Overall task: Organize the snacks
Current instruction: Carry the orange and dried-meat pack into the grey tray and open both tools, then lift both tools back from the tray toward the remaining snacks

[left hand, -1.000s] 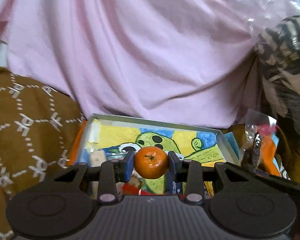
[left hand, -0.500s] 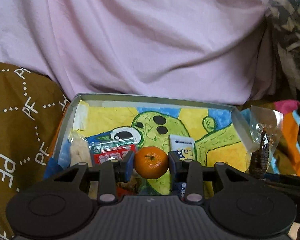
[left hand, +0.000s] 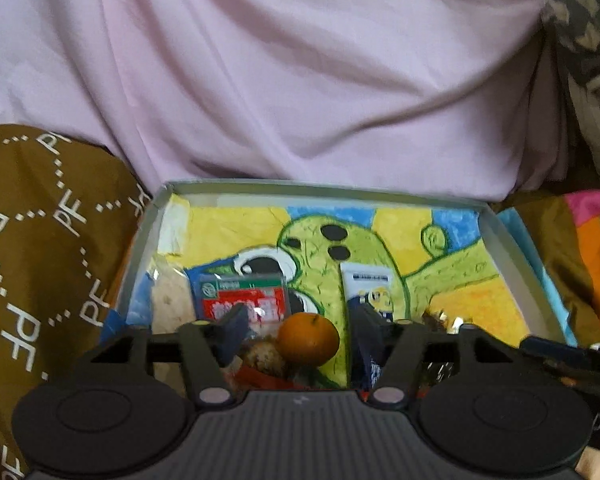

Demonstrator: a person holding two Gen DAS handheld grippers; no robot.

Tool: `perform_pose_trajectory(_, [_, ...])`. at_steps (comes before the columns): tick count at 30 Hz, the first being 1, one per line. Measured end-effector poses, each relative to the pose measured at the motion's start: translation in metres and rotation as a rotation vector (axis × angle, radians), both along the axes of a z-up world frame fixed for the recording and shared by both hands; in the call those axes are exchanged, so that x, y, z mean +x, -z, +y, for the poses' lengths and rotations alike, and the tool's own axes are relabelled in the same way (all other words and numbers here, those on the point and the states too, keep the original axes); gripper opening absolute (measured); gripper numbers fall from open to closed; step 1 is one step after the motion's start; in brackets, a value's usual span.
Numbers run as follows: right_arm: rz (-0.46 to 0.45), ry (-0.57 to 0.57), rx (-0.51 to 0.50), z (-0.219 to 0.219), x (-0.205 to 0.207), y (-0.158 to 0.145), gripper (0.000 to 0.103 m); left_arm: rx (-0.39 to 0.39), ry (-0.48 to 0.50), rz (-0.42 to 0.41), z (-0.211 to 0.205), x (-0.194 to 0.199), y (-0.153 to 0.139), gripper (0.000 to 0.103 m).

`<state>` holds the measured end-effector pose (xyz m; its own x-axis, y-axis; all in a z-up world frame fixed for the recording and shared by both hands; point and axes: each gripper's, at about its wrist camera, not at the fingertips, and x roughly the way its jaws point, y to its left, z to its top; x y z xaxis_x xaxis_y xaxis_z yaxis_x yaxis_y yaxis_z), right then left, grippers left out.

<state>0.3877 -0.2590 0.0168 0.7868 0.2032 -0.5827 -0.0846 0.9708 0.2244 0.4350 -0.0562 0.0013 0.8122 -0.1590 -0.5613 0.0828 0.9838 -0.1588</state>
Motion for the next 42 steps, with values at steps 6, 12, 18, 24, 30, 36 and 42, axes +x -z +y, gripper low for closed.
perform_pose_trajectory(6, [-0.076, 0.030, -0.002, -0.008, -0.015, -0.013, 0.085, -0.021, -0.044, -0.055, 0.008, -0.014, -0.016, 0.088])
perform_pose_trajectory(12, [-0.185, 0.041, -0.022, -0.006, -0.044, -0.032, 0.101, -0.018, -0.077, -0.129, 0.019, -0.044, -0.038, 0.102])
perform_pose_trajectory(18, [-0.273, 0.046, -0.038, 0.001, -0.085, -0.047, 0.102, -0.037, -0.102, -0.196, 0.034, -0.086, -0.060, 0.103])
perform_pose_trajectory(24, [-0.347, 0.035, -0.049, 0.012, -0.123, -0.061, 0.102, -0.048, -0.132, -0.249, 0.051, -0.132, -0.077, 0.103])
perform_pose_trajectory(30, [-0.393, 0.010, -0.050, 0.020, -0.169, -0.069, 0.102, -0.050, -0.159, -0.284, 0.070, -0.179, -0.086, 0.103])
perform_pose_trajectory(36, [-0.401, -0.027, -0.064, 0.028, -0.210, -0.069, 0.102, -0.041, -0.174, -0.297, 0.084, -0.216, -0.087, 0.103])
perform_pose_trajectory(42, [-0.382, -0.072, -0.076, 0.036, -0.246, -0.064, 0.102, -0.013, -0.171, -0.281, 0.094, -0.251, -0.079, 0.103])
